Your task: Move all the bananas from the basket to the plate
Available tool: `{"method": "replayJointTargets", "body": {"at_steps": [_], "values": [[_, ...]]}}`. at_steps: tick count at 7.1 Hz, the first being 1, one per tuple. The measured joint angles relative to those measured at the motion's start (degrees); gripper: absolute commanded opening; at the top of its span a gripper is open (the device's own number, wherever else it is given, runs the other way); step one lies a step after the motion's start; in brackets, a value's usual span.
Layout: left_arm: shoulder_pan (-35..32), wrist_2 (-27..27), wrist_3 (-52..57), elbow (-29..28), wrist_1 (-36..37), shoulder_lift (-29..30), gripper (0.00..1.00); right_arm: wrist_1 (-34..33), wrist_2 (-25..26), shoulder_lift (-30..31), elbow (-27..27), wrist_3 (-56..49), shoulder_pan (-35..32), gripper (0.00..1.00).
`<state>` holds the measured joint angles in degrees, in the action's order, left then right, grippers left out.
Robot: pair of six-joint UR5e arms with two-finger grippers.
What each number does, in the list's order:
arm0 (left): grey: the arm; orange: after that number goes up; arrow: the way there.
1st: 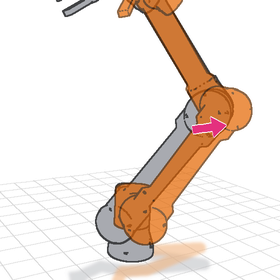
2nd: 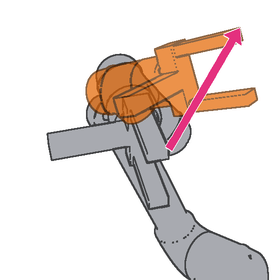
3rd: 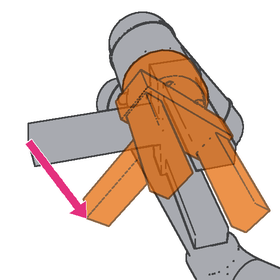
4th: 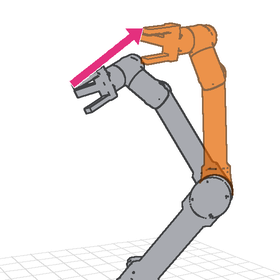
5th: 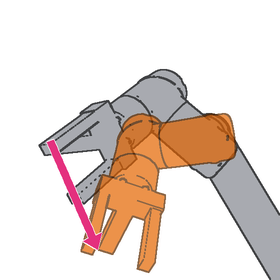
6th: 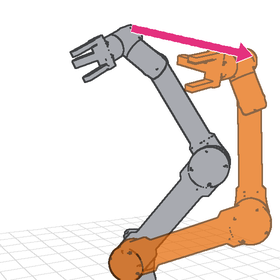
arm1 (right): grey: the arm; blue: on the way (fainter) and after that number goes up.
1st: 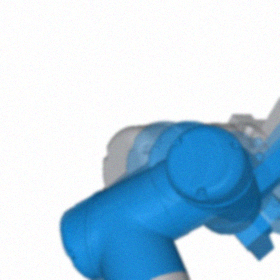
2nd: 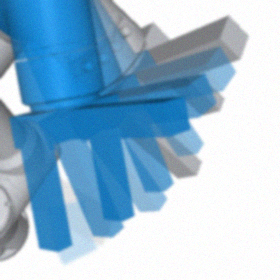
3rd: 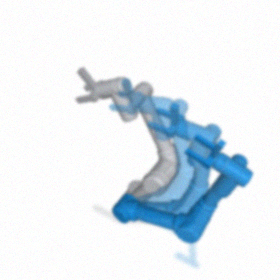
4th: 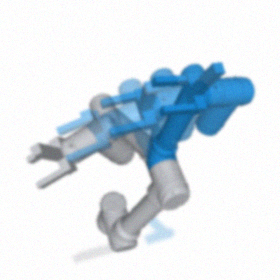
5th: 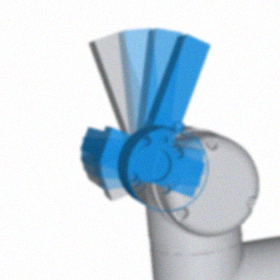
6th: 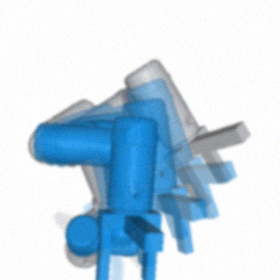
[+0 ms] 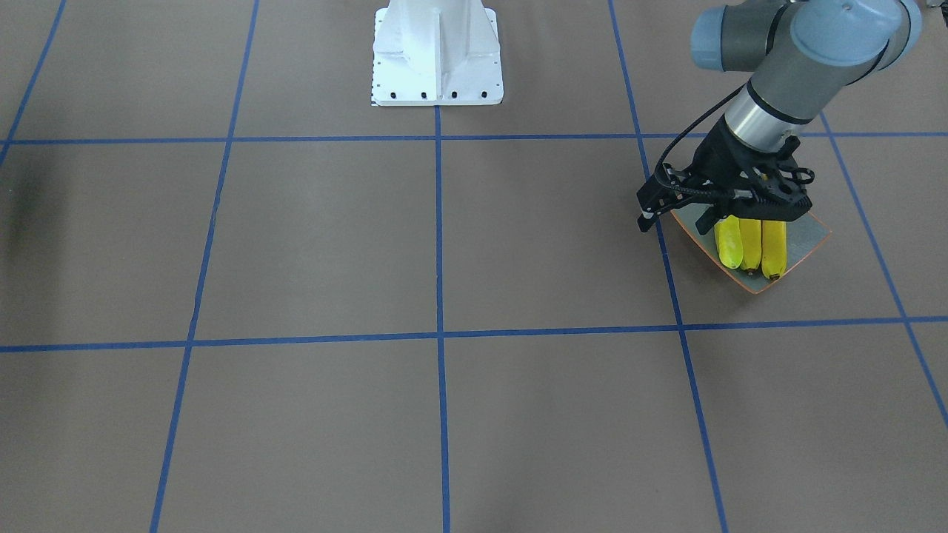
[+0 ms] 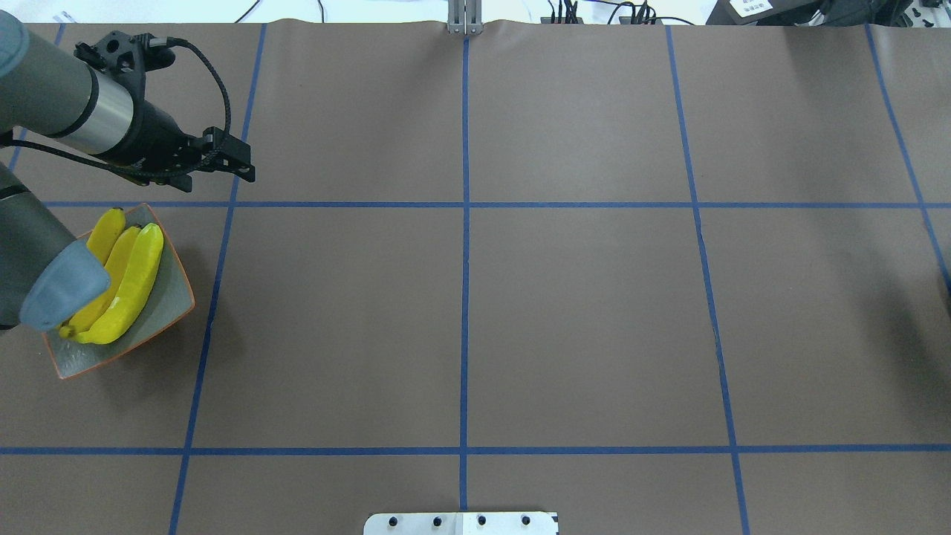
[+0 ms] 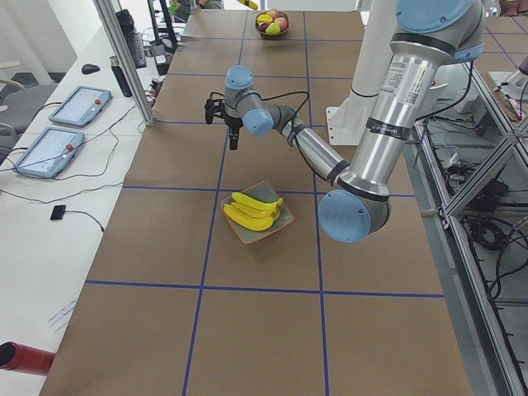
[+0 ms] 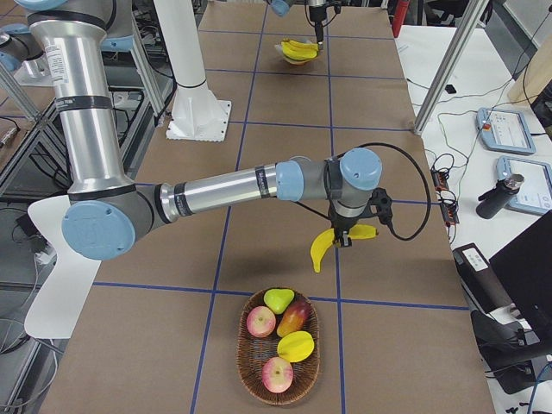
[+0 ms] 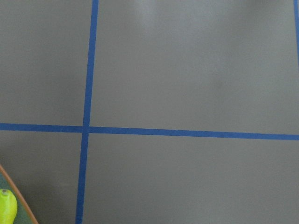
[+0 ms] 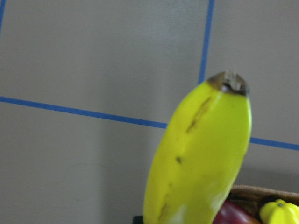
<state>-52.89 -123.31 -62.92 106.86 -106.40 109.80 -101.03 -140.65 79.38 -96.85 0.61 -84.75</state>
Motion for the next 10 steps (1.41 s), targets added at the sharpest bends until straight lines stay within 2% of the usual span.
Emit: {"method": "replayJointTargets", "body": {"at_steps": [3,5,7,10], "values": [[0.01,0.02,-10.4,-10.57,-24.62,0.9,1.0,-0.4,-4.34,-6.86,-1.95,8.63,12.08,0.0],[0.14,0.18,-17.22,-15.28,-36.38,3.62,1.0,-0.32,-7.13,-11.31,-3.62,15.51,20.16,0.0],[0.68,0.35,-19.59,-17.86,-42.42,5.56,1.0,2.1,-10.8,-15.65,-4.06,27.42,25.15,0.0],[2.84,1.56,-20.68,-18.62,-46.91,8.94,1.0,5.91,-11.77,-20.3,-3.47,42.2,30.35,0.0]]}}
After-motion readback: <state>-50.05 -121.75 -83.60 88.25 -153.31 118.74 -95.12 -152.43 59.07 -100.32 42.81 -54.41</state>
